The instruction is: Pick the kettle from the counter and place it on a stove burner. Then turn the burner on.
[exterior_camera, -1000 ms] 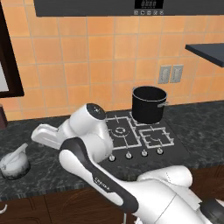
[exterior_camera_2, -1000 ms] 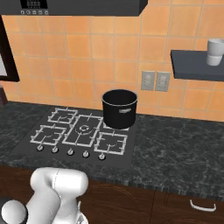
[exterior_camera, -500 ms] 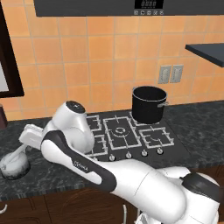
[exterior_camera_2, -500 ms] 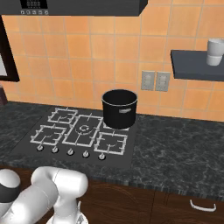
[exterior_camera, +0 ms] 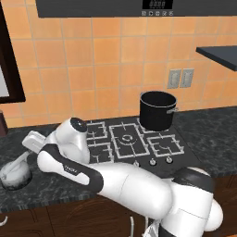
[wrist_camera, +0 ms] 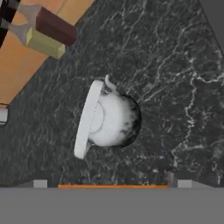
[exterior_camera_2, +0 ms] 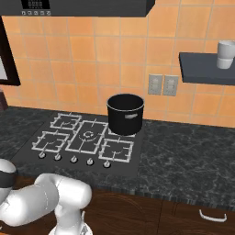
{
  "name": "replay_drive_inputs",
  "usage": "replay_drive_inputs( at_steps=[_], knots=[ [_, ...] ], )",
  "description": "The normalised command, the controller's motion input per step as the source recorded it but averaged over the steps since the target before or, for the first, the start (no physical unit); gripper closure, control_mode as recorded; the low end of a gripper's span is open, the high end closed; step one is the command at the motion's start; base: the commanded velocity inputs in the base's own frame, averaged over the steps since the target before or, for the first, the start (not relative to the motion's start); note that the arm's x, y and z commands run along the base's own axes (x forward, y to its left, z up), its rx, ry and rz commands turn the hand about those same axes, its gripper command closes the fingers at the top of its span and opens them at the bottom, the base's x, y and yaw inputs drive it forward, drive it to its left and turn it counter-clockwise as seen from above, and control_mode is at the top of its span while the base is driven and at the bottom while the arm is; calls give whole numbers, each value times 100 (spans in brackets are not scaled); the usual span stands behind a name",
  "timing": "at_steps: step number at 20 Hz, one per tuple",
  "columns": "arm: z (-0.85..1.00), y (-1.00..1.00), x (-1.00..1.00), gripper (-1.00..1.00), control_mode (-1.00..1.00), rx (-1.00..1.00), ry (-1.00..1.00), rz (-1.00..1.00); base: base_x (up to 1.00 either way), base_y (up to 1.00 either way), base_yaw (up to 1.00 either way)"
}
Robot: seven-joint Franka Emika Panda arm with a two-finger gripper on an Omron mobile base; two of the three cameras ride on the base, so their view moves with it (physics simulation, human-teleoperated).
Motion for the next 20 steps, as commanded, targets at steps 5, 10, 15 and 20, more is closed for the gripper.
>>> replay_drive_inputs(
  at_steps=[5,10,15,20],
  knots=[
    [-3,61,63,-100,-100,-1,9,-9,0,0,0],
    [-15,31,19,-100,-100,0,13,0,0,0,0],
    [-35,32,17,-100,-100,0,5,0,0,0,0],
    [-34,34,23,-100,-100,0,1,0,0,0,0]
  ],
)
